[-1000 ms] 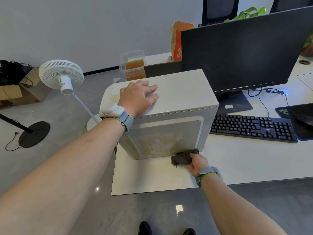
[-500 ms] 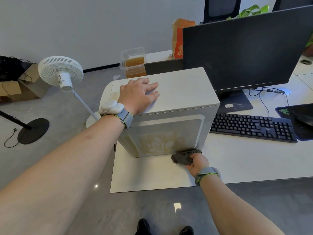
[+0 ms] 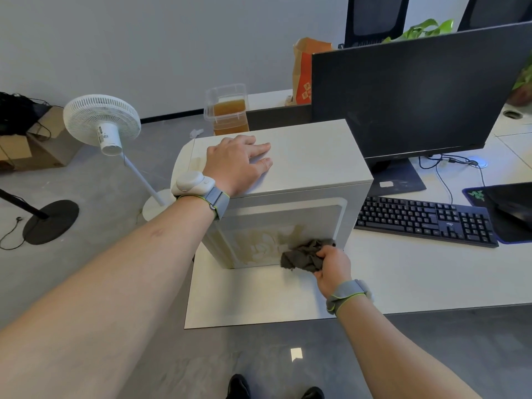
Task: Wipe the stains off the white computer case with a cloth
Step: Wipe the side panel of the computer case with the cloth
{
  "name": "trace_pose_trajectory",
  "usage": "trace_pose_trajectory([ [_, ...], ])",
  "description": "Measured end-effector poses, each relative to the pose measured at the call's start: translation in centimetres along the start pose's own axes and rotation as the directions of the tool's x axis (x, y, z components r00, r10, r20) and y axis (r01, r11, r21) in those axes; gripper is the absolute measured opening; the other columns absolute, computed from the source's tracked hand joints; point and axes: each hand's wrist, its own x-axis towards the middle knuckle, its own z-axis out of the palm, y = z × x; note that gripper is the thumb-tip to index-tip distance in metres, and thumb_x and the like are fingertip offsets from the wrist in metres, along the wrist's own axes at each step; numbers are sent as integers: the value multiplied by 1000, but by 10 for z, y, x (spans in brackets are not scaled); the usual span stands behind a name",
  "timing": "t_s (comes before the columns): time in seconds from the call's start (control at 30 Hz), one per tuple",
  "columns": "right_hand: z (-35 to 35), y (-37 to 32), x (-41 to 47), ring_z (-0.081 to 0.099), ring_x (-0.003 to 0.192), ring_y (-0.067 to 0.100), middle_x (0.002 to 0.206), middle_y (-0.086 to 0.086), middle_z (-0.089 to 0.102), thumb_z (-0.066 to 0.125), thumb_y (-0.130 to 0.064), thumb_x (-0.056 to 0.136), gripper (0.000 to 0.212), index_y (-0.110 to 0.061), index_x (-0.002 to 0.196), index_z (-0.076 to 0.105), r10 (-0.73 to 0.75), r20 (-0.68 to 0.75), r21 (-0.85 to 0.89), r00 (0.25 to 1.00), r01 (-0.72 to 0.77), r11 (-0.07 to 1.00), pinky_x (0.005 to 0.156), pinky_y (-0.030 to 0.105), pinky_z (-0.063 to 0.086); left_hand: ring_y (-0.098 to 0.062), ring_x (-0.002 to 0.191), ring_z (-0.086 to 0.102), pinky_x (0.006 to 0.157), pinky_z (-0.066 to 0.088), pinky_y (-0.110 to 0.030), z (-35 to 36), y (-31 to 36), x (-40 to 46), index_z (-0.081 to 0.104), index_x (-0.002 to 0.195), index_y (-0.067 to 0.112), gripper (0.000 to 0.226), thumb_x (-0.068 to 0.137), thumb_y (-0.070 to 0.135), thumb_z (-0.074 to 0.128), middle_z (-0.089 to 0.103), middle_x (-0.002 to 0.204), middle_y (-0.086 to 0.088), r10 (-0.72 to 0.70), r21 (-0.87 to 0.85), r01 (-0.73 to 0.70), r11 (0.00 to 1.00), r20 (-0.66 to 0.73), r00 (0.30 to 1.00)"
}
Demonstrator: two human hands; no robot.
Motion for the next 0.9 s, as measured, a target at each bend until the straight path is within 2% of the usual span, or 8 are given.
trace_pose_trajectory([
  [0.1,0,1,-7,62,78,35,92,19,65,52,5,90,24,1,112,61,37,43,-24,998,-36,999,68,41,50,-22,138,41,109,31,-49,0,-1,0,56,139,50,47,96,64,44,49,151,13,-2,3,2,1000,1,1000],
  [0.27,4,-14,-24,66,87,38,92,18,68,50,-3,94,15,-2,99,64,-92,147,144,985,70,987,82,48,52,-22,138,42,109,32,-50,1,-1,0,56,139,50,48,95,65,43,49,151,13,3,1,-3,1000,7,1000],
  [0.43,5,-16,-33,65,76,35,85,17,68,54,1,92,13,0,102,63,-6,86,55,996,1,998,68,41,52,-23,137,43,109,34,-50,1,-2,0,56,139,50,51,94,67,40,49,151,12,3,9,-3,1000,8,1000],
  [0.57,6,-25,-42,67,79,30,90,15,66,54,2,92,11,0,100,61,-111,107,110,988,99,989,59,33,55,-23,137,43,108,34,-50,2,-3,0,55,140,50,49,95,66,41,49,151,12,6,12,-6,1000,3,1000],
  [0.67,6,-20,-41,68,87,34,101,20,68,61,2,89,13,5,101,63,-84,61,41,995,82,996,73,42,59,-23,137,42,108,33,-49,1,-1,-1,56,139,50,47,96,64,43,49,151,12,1,12,-1,1000,4,1000],
  [0.73,10,-24,-45,69,83,38,98,22,69,59,6,90,10,4,99,64,-30,60,55,998,27,998,81,48,59,-23,137,42,108,32,-48,0,0,-1,56,140,50,47,96,64,44,49,151,12,0,17,0,1000,2,1000],
  [0.8,15,-31,-51,71,88,36,95,19,70,61,6,89,10,3,97,64,-74,109,93,991,64,994,83,47,59,-22,137,42,108,32,-48,0,-1,0,56,140,50,47,97,64,44,48,151,12,-4,13,4,1000,3,1000],
  [0.9,14,-35,-66,66,73,21,85,12,62,61,5,91,11,-3,98,59,-203,115,100,972,192,976,58,27,56,-22,138,41,109,32,-48,0,0,-1,55,140,50,47,97,64,44,48,152,12,-4,16,3,1000,5,1000],
])
